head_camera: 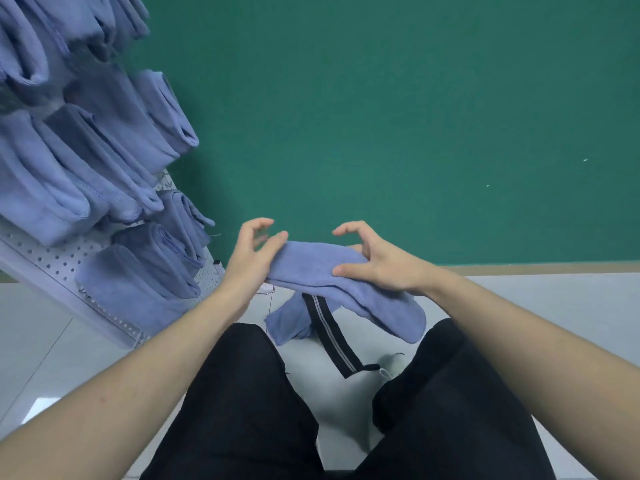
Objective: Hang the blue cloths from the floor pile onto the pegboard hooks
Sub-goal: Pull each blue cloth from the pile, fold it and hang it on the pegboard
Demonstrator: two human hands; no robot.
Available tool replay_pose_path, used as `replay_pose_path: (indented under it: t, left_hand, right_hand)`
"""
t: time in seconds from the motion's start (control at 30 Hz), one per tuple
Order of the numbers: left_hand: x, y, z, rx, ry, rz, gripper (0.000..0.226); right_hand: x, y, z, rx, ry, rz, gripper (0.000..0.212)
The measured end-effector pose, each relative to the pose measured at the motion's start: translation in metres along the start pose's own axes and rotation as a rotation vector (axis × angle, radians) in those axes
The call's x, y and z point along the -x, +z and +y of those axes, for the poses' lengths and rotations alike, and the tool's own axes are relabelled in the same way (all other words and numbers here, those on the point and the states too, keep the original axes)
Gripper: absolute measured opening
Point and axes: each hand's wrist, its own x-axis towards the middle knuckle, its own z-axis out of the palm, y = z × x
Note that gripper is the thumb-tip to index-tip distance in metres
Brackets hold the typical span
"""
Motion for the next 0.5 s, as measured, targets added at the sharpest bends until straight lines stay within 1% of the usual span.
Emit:
replay_pose_path:
  t: [0.07,0.13,0.2,0.23,0.3,0.37,0.43,0.5]
  left_hand:
    - [-0.007,-0.004,0.003,-0.143,0.178,-0.120,0.041]
    - [-0.012,-0.002,0.010,-0.297,0.282,-0.299,0.052]
    - [-0.018,0.003,0.016,-0.481,0.291,-0.443,0.053]
    - [-0.022,0.004,0.018,-0.542,0.275,-0.480,0.051]
    - [-0.030,0.004,0.016,-0.610,0.253,-0.506,0.046]
    - [-0.037,0.002,0.014,-0.689,0.216,-0.529,0.044]
    - [-0.041,-0.001,0.012,-0.735,0.212,-0.545,0.042]
    - [-0.046,-0.005,0.009,-0.703,0.210,-0.526,0.041]
  right_hand:
    - [-0.010,-0.002,-0.001,0.032,0.002,-0.033,0.046]
    - [-0.021,-0.002,-0.003,0.106,0.003,-0.045,0.046]
    - [-0.032,-0.001,-0.007,0.191,-0.011,-0.038,0.053]
    - [-0.038,0.000,-0.008,0.215,-0.021,-0.026,0.056]
    - [-0.048,0.001,-0.011,0.260,-0.043,0.003,0.059]
    - [-0.057,-0.002,-0.010,0.291,-0.030,-0.008,0.059]
    - [-0.065,-0.003,-0.008,0.275,0.019,-0.080,0.056]
    - [-0.073,-0.003,-0.004,0.183,0.098,-0.188,0.054]
